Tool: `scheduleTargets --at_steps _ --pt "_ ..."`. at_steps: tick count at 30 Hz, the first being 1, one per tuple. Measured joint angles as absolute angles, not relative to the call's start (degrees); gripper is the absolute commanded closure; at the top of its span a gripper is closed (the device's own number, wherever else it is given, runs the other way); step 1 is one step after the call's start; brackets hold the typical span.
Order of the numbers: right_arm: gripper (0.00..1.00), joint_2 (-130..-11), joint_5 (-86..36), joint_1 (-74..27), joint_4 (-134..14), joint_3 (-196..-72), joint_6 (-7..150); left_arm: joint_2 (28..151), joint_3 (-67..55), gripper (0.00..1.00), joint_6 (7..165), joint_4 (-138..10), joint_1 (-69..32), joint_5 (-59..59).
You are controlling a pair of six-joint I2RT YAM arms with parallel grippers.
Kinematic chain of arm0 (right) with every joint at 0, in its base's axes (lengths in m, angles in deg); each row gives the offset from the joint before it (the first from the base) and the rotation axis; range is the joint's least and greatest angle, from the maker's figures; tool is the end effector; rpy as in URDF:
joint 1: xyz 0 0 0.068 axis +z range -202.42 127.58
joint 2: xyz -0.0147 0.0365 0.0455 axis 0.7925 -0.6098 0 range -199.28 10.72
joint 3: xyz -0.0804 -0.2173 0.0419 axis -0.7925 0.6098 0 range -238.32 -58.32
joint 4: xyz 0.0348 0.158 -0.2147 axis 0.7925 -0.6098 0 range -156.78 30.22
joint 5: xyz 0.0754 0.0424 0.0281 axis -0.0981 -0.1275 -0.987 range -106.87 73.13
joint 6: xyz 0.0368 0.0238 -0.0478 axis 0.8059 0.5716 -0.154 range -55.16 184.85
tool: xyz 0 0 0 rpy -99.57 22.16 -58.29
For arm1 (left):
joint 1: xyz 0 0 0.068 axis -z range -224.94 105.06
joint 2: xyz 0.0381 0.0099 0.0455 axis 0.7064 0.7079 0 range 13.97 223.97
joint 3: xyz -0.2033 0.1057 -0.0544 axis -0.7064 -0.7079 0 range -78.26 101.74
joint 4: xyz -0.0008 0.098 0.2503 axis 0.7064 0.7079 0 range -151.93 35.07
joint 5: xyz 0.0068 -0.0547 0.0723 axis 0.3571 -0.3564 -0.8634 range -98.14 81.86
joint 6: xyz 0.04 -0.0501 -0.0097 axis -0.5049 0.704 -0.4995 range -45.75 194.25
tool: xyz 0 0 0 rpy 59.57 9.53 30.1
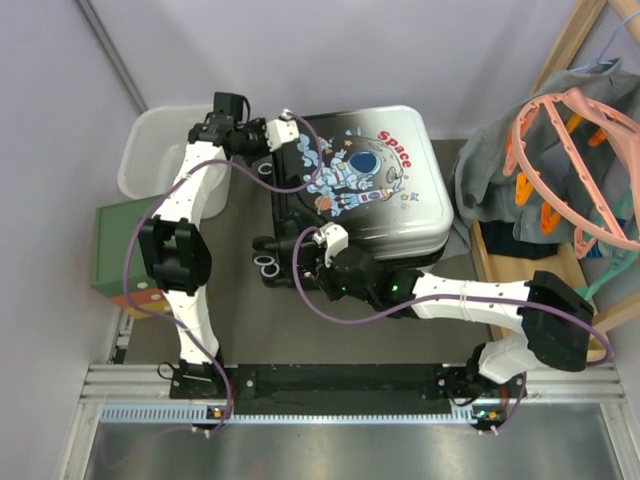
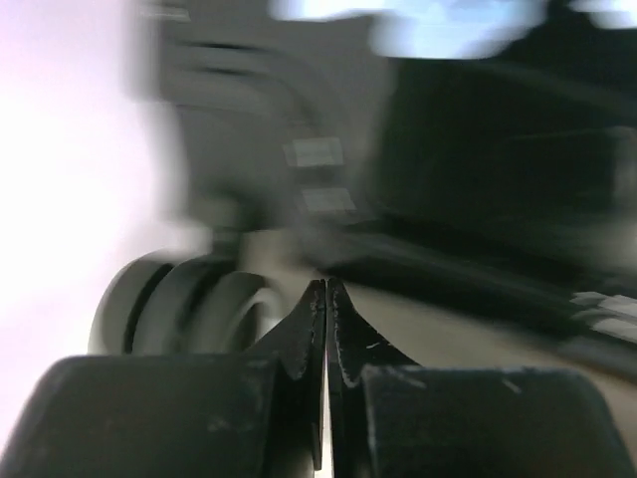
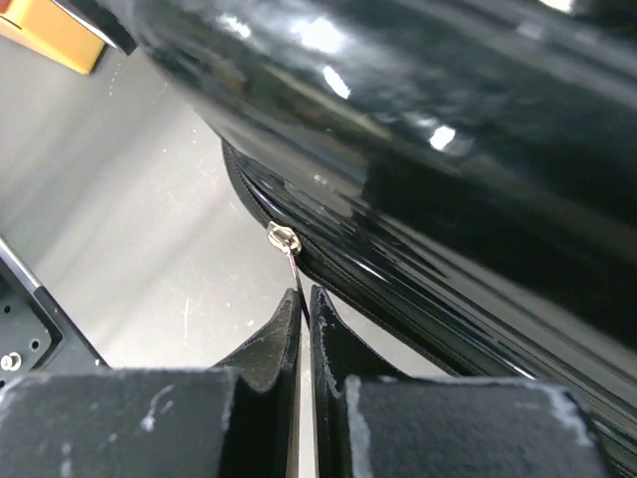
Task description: Open, take out, and arrange the luggage
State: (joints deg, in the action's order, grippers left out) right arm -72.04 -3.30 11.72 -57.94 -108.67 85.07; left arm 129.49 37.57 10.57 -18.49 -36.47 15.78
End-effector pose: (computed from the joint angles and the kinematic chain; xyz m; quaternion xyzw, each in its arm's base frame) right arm 0.1604 0.3038 0.1893 -0.2682 0.8217 0.2545 0.4336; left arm 0.4492 -0.0877 0.2959 0.5952 0.6769 0.0118 0.4329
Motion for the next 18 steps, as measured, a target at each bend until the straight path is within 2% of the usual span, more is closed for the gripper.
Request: scheduleTargets --at_steps 7,10,11,14,18 --pt "1.00 -70.3 -4.4 10.5 -58.3 -108.2 84.9 129.4 30.2 0.99 15.2 -13.9 -37.7 17.0" --pt "1.00 -69.9 -4.3 10.3 -58.0 -108.0 84.9 129.3 30.2 0.80 16.5 -14.2 -38.2 17.0" --pt "1.00 -69.7 -4.2 10.2 -57.7 -107.8 84.9 129.3 30.2 0.57 17.0 -14.5 -38.2 17.0" --pt "1.00 -69.5 -3.0 9.9 -57.5 -107.8 84.6 129.3 30.4 0.32 17.3 -14.8 -38.1 16.9" --pt "1.00 -69.3 -2.5 9.0 -57.6 -107.7 84.5 128.2 31.9 0.22 15.7 -14.2 -38.3 16.7"
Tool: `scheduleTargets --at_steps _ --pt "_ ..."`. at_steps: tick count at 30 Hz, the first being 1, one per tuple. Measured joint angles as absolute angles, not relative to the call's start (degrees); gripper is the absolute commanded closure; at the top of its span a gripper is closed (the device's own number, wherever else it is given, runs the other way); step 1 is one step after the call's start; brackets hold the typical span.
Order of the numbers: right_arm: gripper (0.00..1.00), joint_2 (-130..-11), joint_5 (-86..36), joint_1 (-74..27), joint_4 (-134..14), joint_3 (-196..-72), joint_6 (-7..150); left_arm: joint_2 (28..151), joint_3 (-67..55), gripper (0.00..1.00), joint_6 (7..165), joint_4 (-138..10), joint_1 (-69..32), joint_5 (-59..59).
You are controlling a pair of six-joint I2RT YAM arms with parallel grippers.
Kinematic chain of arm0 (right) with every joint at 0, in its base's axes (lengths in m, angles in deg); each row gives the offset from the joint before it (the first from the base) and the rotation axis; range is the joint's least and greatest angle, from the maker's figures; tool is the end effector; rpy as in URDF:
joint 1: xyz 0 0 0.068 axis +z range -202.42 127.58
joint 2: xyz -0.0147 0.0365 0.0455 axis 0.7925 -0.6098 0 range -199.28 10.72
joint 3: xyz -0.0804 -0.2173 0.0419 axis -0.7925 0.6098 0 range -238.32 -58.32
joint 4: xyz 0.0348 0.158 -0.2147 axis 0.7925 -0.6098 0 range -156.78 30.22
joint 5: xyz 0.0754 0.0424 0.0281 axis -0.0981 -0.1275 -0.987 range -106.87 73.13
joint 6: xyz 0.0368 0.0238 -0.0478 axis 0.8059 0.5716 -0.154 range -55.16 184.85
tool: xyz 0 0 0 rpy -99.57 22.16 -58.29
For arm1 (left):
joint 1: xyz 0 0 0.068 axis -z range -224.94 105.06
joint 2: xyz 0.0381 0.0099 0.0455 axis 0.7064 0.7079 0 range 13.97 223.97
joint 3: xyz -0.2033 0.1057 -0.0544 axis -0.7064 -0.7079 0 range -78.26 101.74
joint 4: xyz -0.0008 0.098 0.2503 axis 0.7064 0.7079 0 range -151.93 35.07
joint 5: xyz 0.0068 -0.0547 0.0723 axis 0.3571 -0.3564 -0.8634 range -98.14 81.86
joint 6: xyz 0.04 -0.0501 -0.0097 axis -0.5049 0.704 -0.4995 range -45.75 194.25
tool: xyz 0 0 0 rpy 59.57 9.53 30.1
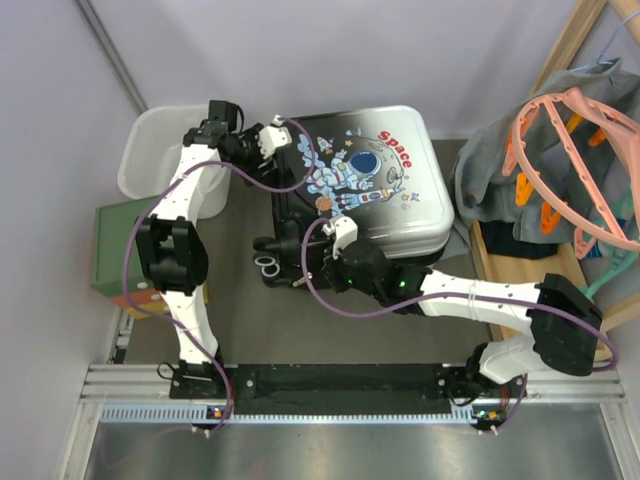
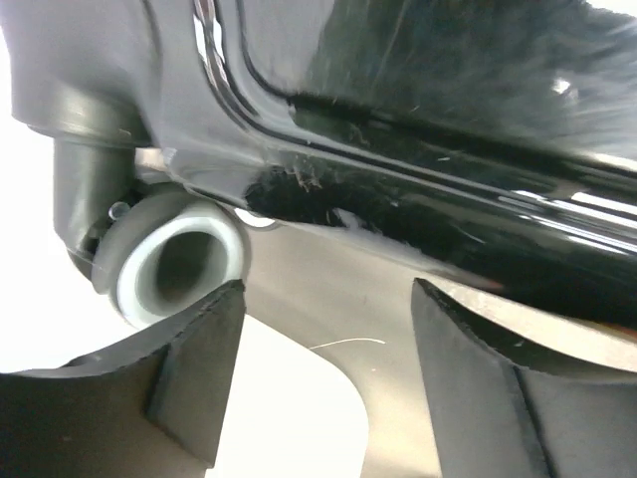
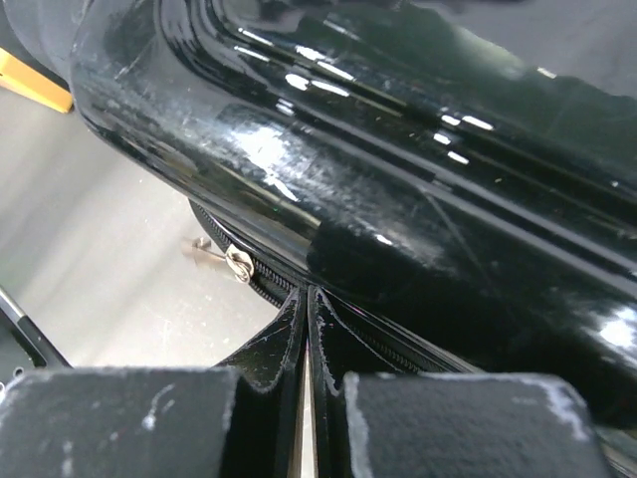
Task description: Open, take out, and arrange the luggage
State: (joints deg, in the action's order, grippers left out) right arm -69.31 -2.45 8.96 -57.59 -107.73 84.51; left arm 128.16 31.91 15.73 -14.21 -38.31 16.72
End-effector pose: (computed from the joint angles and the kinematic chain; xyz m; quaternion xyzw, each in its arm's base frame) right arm 0.1726 0.2901 0.1995 -0.2435 0.8193 0.2480 0.4560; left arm 0.4375 -0.0723 0.2669 0.5562 0.7395 -0.0428 0.3768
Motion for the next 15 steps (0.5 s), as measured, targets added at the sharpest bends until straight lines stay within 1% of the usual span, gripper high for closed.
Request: scheduleTargets --at_steps 2,3,7,12,15 --pt "1.00 -69.3 -2.5 8.9 -57.6 -107.7 84.5 127.2 32.3 0.19 14.9 -13.9 -38.2 16.8" --pt "1.00 -69.3 -2.5 8.9 -57.6 -107.7 84.4 126.4 32.3 0.16 14.5 -14.2 -38.2 16.8" --pt "1.00 -69.3 -2.5 8.9 -57.6 -107.7 84.4 125.1 33.1 0.07 14.0 -16.5 -38.2 16.7" --pt "1.00 -69.3 -2.6 8.9 -57.6 -107.7 84.4 126.1 35.9 0.07 13.4 -20.0 -38.2 15.6" --pt "1.00 -69.3 -2.5 8.9 -57.6 -107.7 84.4 129.5 41.2 0.06 11.8 -20.6 -38.2 14.5"
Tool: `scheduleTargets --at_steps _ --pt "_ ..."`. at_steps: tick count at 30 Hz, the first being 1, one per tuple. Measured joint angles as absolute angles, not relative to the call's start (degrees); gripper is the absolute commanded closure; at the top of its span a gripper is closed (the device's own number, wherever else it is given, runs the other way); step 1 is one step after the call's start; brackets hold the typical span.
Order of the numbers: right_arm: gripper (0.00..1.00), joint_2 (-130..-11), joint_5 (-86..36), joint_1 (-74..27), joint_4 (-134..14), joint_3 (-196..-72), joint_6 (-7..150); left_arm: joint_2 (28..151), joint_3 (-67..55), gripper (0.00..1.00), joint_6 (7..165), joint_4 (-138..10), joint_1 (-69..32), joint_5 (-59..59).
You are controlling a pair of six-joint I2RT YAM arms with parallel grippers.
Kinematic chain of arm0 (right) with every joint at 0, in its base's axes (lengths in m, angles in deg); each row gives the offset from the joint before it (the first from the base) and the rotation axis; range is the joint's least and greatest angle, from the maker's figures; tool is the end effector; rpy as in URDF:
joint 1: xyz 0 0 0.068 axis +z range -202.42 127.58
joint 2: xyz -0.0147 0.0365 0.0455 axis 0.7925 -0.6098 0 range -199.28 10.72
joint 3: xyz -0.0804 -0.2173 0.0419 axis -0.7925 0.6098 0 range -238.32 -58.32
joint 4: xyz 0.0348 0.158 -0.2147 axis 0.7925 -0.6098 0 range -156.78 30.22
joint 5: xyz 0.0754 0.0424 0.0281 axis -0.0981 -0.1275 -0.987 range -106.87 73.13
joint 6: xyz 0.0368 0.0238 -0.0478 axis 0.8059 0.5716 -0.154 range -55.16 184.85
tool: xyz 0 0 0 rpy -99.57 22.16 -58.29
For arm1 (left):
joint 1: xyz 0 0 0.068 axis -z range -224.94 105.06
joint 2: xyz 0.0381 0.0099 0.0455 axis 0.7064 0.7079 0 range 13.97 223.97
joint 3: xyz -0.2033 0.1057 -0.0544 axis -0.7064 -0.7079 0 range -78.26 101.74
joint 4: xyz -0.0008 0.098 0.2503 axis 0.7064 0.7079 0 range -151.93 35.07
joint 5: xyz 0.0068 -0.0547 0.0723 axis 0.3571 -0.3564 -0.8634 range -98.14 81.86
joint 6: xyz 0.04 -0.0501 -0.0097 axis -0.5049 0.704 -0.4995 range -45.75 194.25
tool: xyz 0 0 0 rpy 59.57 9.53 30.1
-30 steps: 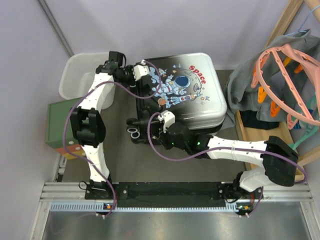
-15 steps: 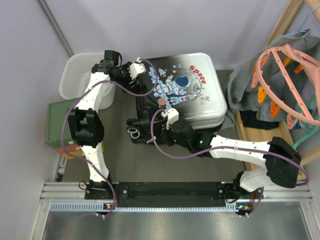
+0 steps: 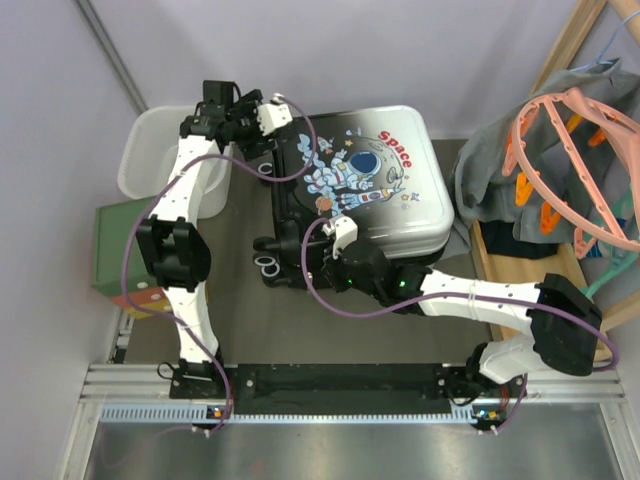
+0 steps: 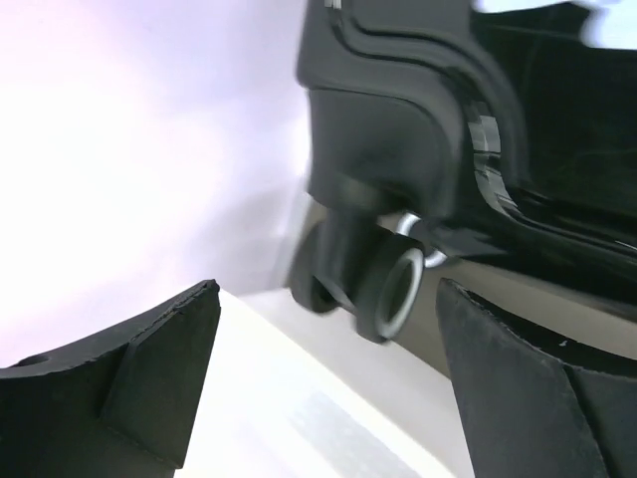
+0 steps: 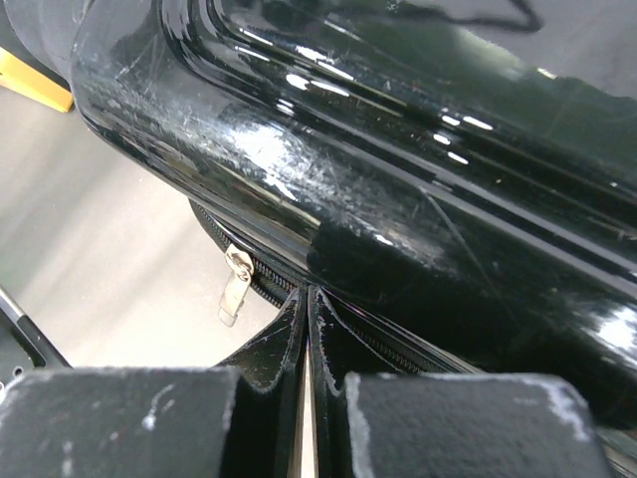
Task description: Open, take out, and arrange the luggage
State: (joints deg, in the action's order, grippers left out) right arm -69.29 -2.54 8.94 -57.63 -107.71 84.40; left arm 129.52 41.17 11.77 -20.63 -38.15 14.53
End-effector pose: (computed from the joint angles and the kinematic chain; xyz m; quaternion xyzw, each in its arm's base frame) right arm 0.1726 0.2900 0.1994 -0.2446 0.8192 0.2478 0.4557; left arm 0.4556 -0.0739 0.3203 0.5712 0.6738 0.0471 0.4663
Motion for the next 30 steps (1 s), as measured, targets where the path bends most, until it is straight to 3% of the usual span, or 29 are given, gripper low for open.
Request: scheduleTargets --at_steps 10,13,15,16,17,24,28,30 --pt "1.00 -66.3 0.0 8.9 -60.5 -107.4 84.4 140.3 52.5 0.06 5.0 -15.1 -38.2 14.9" --pt "0.90 -61.4 3.8 8.4 -64.4 -106.7 84.3 140.9 52.6 0.07 3.8 -14.1 -38.4 14.4" --pt "0.76 -58.4 5.9 7.6 -66.9 -106.7 84.1 141.1 52.6 0.10 3.8 -14.3 -38.5 14.4" --pt "0.63 -56.8 6.3 7.2 -68.7 -106.7 84.1 141.1 52.6 0.11 3.9 -14.4 -38.5 14.5" --pt "0.58 -55.3 6.8 6.8 -70.5 -106.7 84.2 141.1 52.6 0.13 3.9 -14.4 -38.5 14.6" --pt "0.36 -44.4 9.5 1.9 -83.3 -106.7 86.7 141.6 52.6 0.27 3.8 -15.3 -38.5 17.1" --pt "0.15 -36.5 9.3 -6.8 -90.1 -106.8 91.0 141.6 52.3 0.36 3.3 -15.1 -38.5 18.5" --pt "0.14 -34.8 7.6 -12.6 -92.7 -107.5 92.7 141.6 51.9 0.43 2.8 -15.3 -38.5 19.2"
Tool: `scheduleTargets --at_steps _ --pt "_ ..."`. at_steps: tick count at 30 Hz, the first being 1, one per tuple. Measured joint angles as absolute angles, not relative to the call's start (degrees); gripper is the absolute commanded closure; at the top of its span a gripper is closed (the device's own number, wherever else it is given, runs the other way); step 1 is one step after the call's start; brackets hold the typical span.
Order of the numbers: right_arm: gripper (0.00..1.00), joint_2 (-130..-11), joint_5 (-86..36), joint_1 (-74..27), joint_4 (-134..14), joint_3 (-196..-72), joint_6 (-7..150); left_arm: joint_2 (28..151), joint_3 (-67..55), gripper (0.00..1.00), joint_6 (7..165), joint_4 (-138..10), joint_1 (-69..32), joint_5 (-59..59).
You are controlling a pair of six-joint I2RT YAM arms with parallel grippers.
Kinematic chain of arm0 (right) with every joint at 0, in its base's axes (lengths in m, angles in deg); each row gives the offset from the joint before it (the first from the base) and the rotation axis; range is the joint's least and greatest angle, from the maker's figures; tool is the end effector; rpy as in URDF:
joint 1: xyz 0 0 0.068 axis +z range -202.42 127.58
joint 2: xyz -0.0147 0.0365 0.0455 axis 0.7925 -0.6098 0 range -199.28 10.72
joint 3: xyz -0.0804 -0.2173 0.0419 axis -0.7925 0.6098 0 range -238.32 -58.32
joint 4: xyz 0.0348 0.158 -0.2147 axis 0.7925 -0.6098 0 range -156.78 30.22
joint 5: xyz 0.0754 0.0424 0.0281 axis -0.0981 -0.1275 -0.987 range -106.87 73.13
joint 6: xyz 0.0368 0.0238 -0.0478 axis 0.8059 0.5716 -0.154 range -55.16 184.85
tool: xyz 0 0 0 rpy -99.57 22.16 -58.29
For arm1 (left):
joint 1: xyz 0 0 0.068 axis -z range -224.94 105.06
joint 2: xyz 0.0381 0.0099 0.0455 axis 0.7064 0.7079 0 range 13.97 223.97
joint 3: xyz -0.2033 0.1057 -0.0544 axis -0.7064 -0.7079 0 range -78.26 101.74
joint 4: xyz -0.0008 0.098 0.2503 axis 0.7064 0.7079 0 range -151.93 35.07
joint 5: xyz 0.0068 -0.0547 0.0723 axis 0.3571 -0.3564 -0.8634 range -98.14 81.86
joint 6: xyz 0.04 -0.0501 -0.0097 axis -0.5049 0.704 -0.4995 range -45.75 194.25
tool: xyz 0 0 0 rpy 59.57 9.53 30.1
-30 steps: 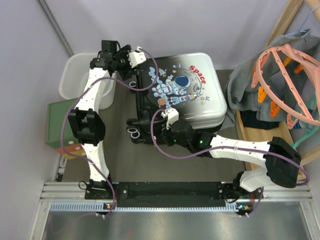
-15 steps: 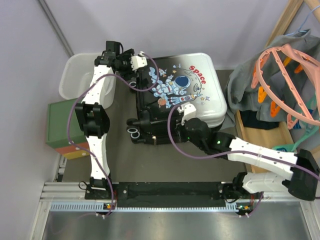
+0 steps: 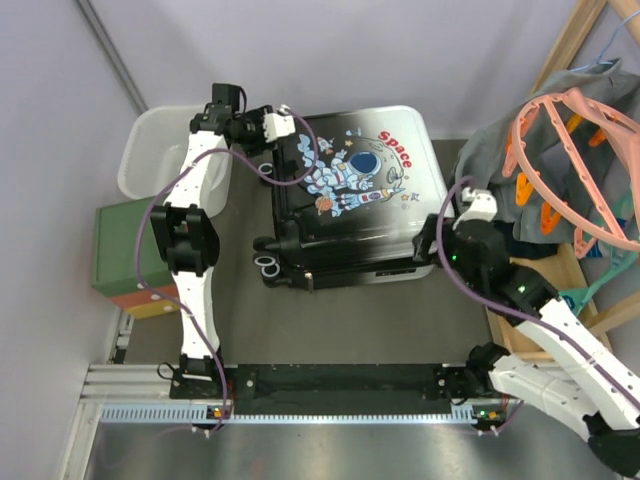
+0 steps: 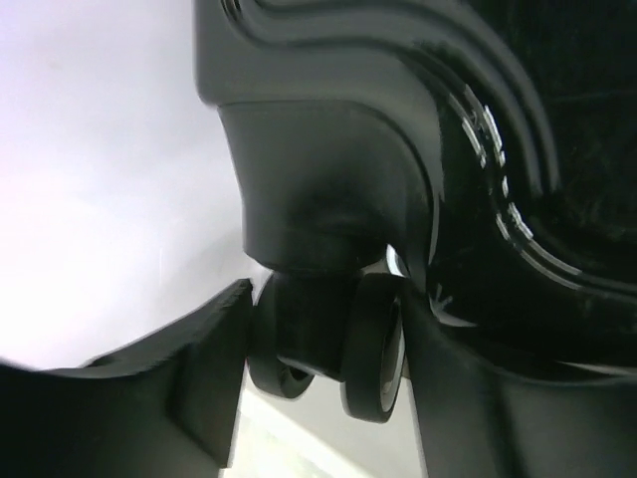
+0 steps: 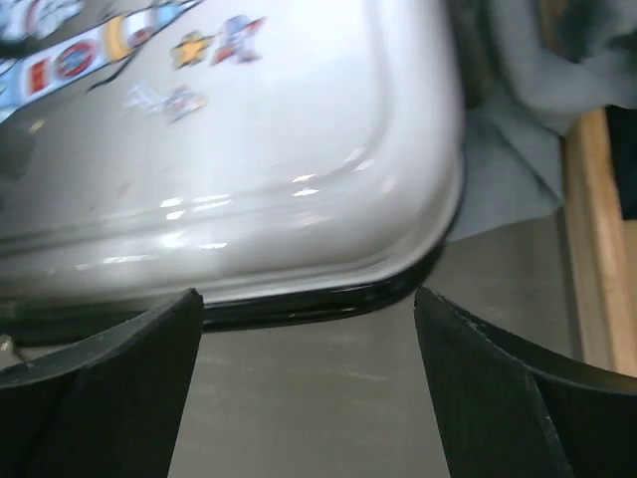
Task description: Open, take out, and arrange the luggage
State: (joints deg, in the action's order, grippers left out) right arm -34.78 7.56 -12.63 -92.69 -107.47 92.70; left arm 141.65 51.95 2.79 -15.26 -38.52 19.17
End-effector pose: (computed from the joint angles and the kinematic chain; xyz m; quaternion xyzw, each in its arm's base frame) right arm 0.1790 0.1219 0.2913 0.0187 0.8498 0.1234 0.5121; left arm 0.4872 -0.0782 0.2800 0.6340 0.6383 0.0202 0.4361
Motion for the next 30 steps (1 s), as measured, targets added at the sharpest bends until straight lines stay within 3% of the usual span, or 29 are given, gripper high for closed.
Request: scheduleTargets --at_steps 5,8,9,11,30 --pt "0.13 -36.9 0.1 -25.6 -94.5 -109.3 96.2 140.5 49.9 0.58 1.0 -17.7 -38.4 20.4" --pt "0.12 -38.1 -4.4 -28.0 -93.8 -109.3 97.4 139.8 47.9 0.78 0.7 -19.3 -38.4 20.6" --pt "0.12 -38.3 -5.9 -28.7 -93.4 -109.3 97.8 139.5 47.4 0.89 0.7 -19.8 -38.4 20.6" --pt "0.13 -39.2 -8.4 -29.9 -90.8 -109.3 98.9 139.0 46.2 1.00 0.7 -20.9 -38.4 20.8" --pt "0.23 -57.3 -3.4 -35.9 -78.9 -117.4 96.4 125.8 24.1 1.00 14.6 -36.7 -38.6 13.2"
